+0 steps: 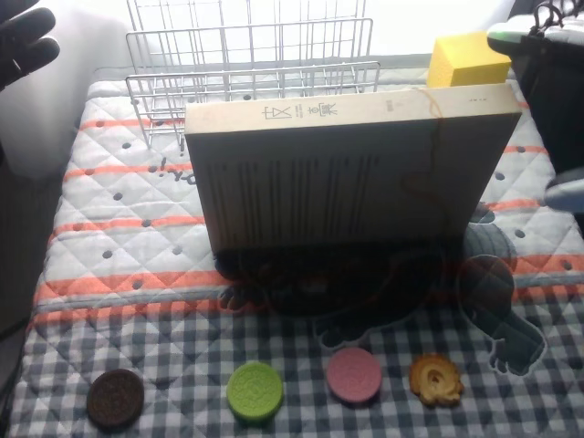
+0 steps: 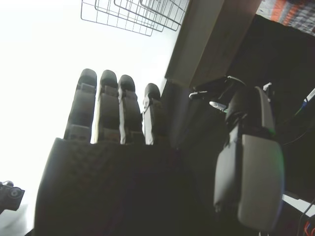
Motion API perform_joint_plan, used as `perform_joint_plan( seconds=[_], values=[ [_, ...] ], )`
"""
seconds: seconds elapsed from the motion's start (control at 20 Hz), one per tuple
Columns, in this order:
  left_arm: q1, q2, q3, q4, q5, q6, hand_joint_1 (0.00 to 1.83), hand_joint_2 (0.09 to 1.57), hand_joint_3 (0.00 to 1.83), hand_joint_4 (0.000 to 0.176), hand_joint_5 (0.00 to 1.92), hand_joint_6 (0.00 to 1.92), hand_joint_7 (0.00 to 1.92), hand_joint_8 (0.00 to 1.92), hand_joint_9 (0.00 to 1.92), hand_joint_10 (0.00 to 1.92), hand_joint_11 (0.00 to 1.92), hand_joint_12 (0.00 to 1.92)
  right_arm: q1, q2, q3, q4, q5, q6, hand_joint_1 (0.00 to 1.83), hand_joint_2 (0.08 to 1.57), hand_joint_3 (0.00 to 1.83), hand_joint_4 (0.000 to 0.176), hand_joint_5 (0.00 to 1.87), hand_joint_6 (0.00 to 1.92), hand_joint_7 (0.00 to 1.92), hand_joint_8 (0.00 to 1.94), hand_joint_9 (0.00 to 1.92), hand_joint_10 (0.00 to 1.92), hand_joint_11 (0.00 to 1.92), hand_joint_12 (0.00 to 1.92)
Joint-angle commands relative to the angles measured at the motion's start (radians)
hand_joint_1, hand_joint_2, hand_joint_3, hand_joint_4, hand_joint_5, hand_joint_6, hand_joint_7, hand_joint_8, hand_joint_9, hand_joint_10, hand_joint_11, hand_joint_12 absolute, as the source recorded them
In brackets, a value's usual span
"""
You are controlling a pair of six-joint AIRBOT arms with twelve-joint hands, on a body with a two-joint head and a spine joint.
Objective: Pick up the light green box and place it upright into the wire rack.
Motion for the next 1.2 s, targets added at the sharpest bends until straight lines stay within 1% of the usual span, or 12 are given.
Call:
perform_joint_plan(
  seconds=[0.0, 0.05, 0.3, 0.5, 0.55, 0.6, 0.7, 0.8, 0.9, 1.05, 1.1, 1.15],
  values=[
    [-0.016, -0.003, 0.001, -0.03, -0.119, -0.009, 0.33, 1.15, 0.0, 0.055, 0.48, 0.0, 0.37, 0.01, 0.37, 0.02, 0.01, 0.7, 0.017, 0.009, -0.002, 0.033, 0.119, 0.011, 0.71, 0.91, 0.0, 0.088, 0.12, 0.0, 0.23, 0.0, 0.35, 0.0, 0.3, 0.28],
    [-0.016, -0.004, 0.001, -0.03, -0.117, -0.009, 0.31, 1.15, 0.0, 0.061, 0.48, 0.0, 0.37, 0.0, 0.37, 0.01, 0.0, 0.7, 0.019, 0.011, -0.003, 0.029, 0.119, 0.012, 0.72, 0.89, 0.0, 0.118, 0.08, 0.0, 0.2, 0.0, 0.31, 0.0, 0.27, 0.27],
    [-0.016, -0.007, -0.001, -0.03, -0.115, -0.009, 0.31, 1.15, 0.0, 0.068, 0.5, 0.01, 0.39, 0.01, 0.38, 0.01, 0.02, 0.72, 0.031, 0.011, -0.006, 0.024, 0.126, 0.012, 0.7, 0.84, 0.0, 0.11, 0.03, 0.0, 0.16, 0.0, 0.25, 0.0, 0.22, 0.23],
    [-0.016, -0.009, -0.003, -0.027, -0.108, -0.009, 0.34, 1.13, 0.0, 0.085, 0.5, 0.0, 0.4, 0.0, 0.38, 0.0, 0.02, 0.72, 0.104, -0.013, -0.006, -0.035, 0.127, 0.012, 0.67, 0.77, 0.0, 0.132, 0.04, 0.0, 0.17, 0.0, 0.24, 0.0, 0.22, 0.19],
    [-0.017, -0.009, -0.003, -0.025, -0.107, -0.009, 0.35, 1.12, 0.0, 0.094, 0.49, 0.0, 0.39, 0.0, 0.37, 0.0, 0.01, 0.71, 0.123, -0.023, -0.003, -0.051, 0.116, 0.012, 0.68, 0.76, 0.0, 0.141, 0.02, 0.0, 0.17, 0.0, 0.24, 0.0, 0.23, 0.19],
    [-0.017, -0.01, -0.002, -0.025, -0.107, -0.009, 0.36, 1.11, 0.0, 0.091, 0.5, 0.0, 0.38, 0.0, 0.37, 0.0, 0.01, 0.7, 0.139, -0.034, 0.002, -0.067, 0.099, 0.012, 0.71, 0.77, 0.0, 0.153, 0.0, 0.0, 0.16, 0.0, 0.23, 0.0, 0.22, 0.18],
    [-0.017, -0.011, -0.002, -0.025, -0.107, -0.009, 0.47, 1.07, 0.0, 0.094, 0.5, 0.0, 0.38, 0.0, 0.37, 0.0, 0.01, 0.7, 0.182, -0.079, 0.036, -0.121, 0.054, 0.058, 0.7, 0.8, 0.01, 0.151, 0.0, 0.0, 0.12, 0.0, 0.19, 0.0, 0.2, 0.17],
    [-0.018, -0.014, 0.0, -0.023, -0.104, -0.009, 0.62, 0.96, 0.0, 0.109, 0.49, 0.0, 0.37, 0.0, 0.35, 0.0, 0.03, 0.71, 0.213, -0.124, 0.076, -0.171, 0.023, 0.118, 0.72, 0.78, 0.0, 0.128, 0.0, 0.0, 0.11, 0.0, 0.18, 0.0, 0.21, 0.17],
    [-0.023, -0.023, 0.005, -0.021, -0.097, -0.009, 0.77, 0.85, 0.0, 0.086, 0.52, 0.0, 0.38, 0.0, 0.35, 0.0, 0.08, 0.75, 0.24, -0.149, 0.088, -0.203, -0.009, 0.119, 0.68, 0.81, 0.01, 0.08, 0.01, 0.0, 0.15, 0.01, 0.21, 0.02, 0.25, 0.19],
    [-0.031, -0.032, 0.014, -0.014, -0.079, -0.009, 0.83, 0.81, 0.0, 0.116, 0.52, 0.0, 0.37, 0.0, 0.39, 0.02, 0.17, 0.79, 0.279, -0.168, 0.096, -0.244, -0.04, 0.119, 0.65, 0.76, 0.0, 0.12, 0.0, 0.0, 0.15, 0.01, 0.19, 0.0, 0.19, 0.17],
    [-0.031, -0.033, 0.014, -0.013, -0.077, -0.009, 0.85, 0.79, 0.0, 0.114, 0.52, 0.0, 0.37, 0.0, 0.39, 0.01, 0.18, 0.78, 0.287, -0.17, 0.097, -0.251, -0.044, 0.119, 0.65, 0.76, 0.0, 0.131, 0.0, 0.0, 0.15, 0.01, 0.19, 0.0, 0.19, 0.16],
    [-0.031, -0.034, 0.014, -0.012, -0.076, -0.009, 0.85, 0.8, 0.0, 0.116, 0.53, 0.0, 0.37, 0.0, 0.39, 0.0, 0.18, 0.77, 0.305, -0.176, 0.1, -0.269, -0.058, 0.119, 0.64, 0.76, 0.0, 0.128, 0.01, 0.0, 0.16, 0.01, 0.18, 0.0, 0.2, 0.17]
  ],
)
